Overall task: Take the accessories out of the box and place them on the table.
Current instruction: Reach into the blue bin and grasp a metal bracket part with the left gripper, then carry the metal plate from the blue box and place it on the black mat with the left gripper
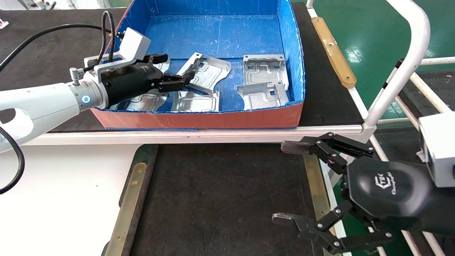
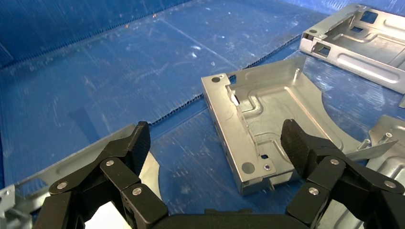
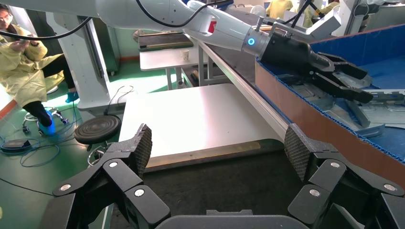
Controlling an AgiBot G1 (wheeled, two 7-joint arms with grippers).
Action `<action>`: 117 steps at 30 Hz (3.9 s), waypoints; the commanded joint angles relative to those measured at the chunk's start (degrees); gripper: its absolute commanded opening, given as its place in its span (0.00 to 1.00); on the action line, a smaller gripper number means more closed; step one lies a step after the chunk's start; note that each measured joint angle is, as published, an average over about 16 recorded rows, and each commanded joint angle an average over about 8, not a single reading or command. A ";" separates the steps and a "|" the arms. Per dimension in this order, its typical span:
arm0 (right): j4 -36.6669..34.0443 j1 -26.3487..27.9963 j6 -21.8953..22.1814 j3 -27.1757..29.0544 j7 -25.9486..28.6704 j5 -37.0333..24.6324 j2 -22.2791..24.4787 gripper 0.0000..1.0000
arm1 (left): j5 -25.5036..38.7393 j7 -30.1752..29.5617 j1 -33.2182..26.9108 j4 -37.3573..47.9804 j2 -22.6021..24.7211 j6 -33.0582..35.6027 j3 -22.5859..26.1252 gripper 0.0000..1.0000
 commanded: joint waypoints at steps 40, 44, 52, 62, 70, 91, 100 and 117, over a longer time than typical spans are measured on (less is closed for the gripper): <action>-0.01 -0.01 0.01 0.00 0.00 0.00 0.00 0.00 | 0.00 0.02 -0.01 0.47 0.15 0.00 0.02 0.00; -0.01 -0.01 0.01 0.01 0.00 0.00 0.00 0.00 | 0.00 0.02 0.02 0.46 0.14 -0.01 0.02 0.00; -0.01 -0.01 0.01 0.01 0.00 0.01 0.00 0.00 | 0.05 -0.36 0.16 0.62 0.32 0.42 0.06 0.00; -0.01 -0.01 0.01 0.00 0.00 0.01 0.00 0.00 | -0.28 -0.68 -0.38 0.35 0.44 -0.37 -0.17 0.00; -0.01 -0.01 0.01 0.00 0.00 0.01 0.00 0.00 | -1.12 -0.65 -1.14 -0.21 0.72 -2.92 -0.79 0.00; -0.01 -0.01 0.01 0.00 0.00 0.01 0.01 0.00 | -3.37 -3.04 0.14 -9.97 -6.08 18.00 -1.65 0.00; -0.01 -0.01 0.01 0.00 -0.01 0.01 0.01 0.67 | -5.86 -6.99 4.24 -19.28 -12.10 25.39 -2.80 0.00; -0.01 -0.01 0.01 0.00 -0.01 0.01 0.01 1.00 | -13.71 -11.91 17.44 -37.91 -19.87 33.25 -6.06 0.00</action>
